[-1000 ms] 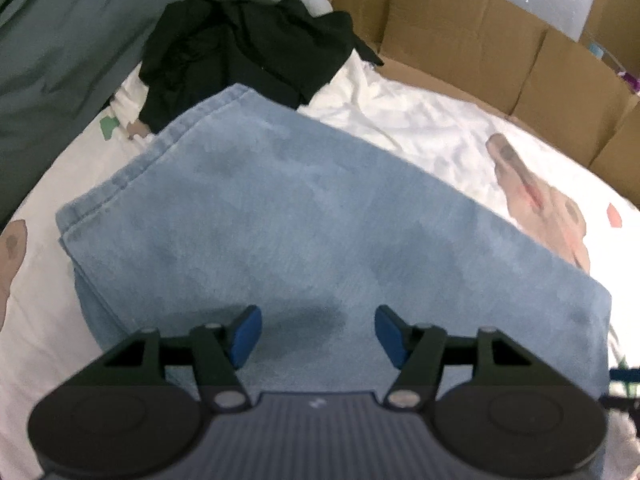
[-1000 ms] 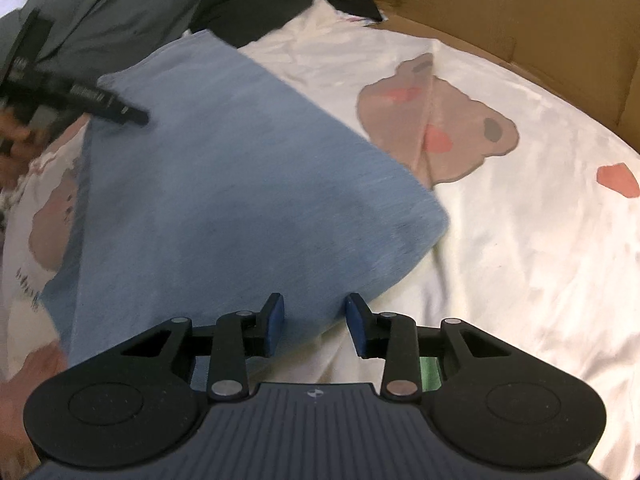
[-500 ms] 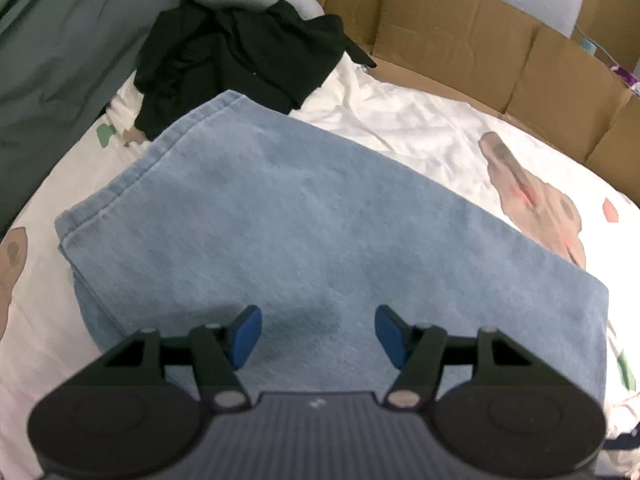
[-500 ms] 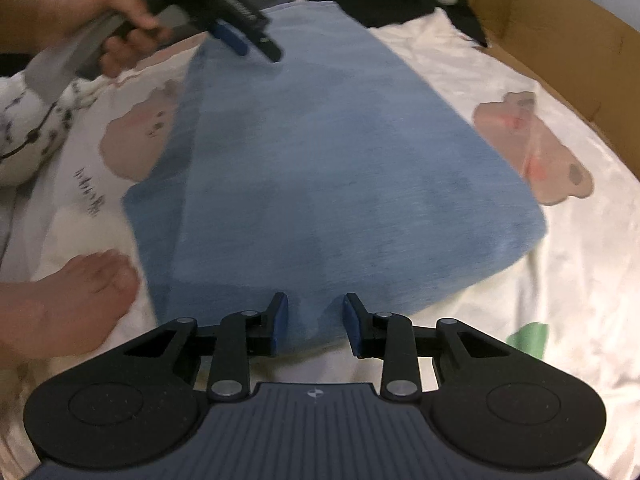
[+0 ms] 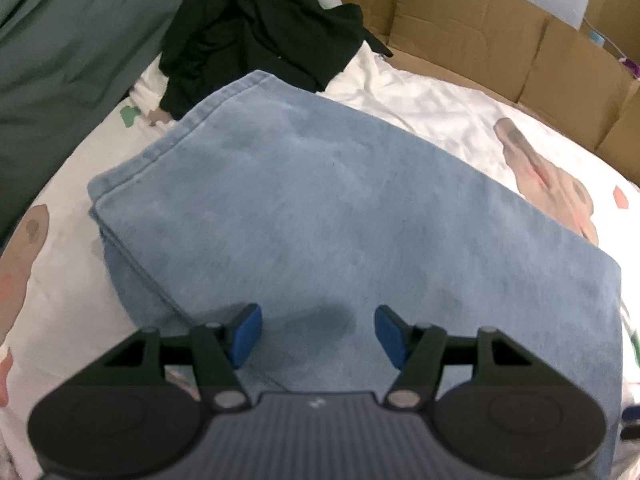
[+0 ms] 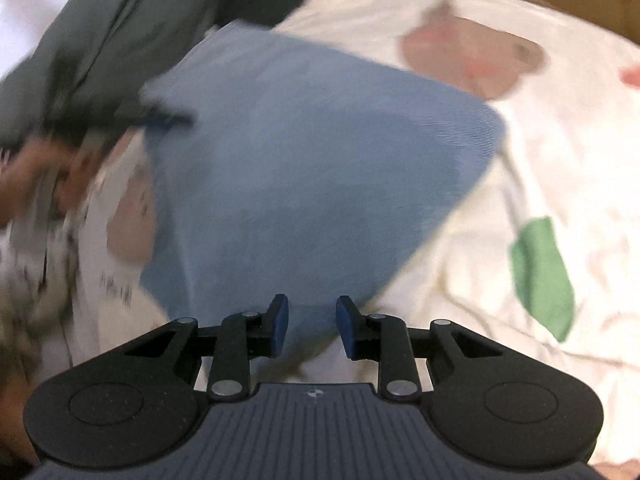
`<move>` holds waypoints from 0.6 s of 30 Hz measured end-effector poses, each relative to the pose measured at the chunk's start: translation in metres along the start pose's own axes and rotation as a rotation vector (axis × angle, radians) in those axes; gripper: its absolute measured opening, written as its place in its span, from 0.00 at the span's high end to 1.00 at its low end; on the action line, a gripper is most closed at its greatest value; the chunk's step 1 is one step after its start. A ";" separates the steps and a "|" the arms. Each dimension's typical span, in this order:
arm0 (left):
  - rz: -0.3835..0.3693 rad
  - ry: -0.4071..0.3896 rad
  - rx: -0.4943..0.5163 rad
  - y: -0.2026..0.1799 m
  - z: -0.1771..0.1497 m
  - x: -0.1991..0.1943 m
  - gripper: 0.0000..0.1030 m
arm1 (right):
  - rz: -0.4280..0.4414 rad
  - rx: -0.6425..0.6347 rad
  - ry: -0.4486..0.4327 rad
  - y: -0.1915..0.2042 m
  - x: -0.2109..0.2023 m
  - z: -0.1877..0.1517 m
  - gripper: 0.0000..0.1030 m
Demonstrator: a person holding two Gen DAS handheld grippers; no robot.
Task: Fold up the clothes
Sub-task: 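Grasp the edge of the blue towel with the right gripper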
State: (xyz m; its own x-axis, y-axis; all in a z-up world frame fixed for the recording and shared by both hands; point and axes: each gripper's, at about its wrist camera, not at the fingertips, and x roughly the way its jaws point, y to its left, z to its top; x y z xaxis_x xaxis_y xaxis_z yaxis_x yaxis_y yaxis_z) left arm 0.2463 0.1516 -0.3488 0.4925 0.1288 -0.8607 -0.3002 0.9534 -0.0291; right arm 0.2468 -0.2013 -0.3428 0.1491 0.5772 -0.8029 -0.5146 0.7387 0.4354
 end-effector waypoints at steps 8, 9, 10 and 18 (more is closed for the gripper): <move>-0.020 0.019 -0.022 -0.001 -0.010 -0.003 0.36 | 0.034 0.192 -0.007 -0.028 0.012 0.002 0.67; -0.024 0.021 -0.025 -0.001 -0.012 -0.003 0.35 | 0.036 0.215 -0.006 -0.031 0.013 0.001 0.67; -0.027 0.023 -0.028 -0.001 -0.013 -0.003 0.35 | 0.032 0.231 -0.003 -0.035 0.014 0.001 0.68; -0.021 0.040 -0.037 -0.003 -0.016 0.000 0.34 | 0.096 0.476 -0.022 -0.060 0.028 -0.006 0.72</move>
State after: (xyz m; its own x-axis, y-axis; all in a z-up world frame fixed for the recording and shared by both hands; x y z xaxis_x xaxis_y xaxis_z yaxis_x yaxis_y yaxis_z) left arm 0.2347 0.1443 -0.3570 0.4659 0.0971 -0.8795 -0.3203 0.9451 -0.0653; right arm 0.2762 -0.2316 -0.3936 0.1401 0.6540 -0.7434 -0.0843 0.7559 0.6492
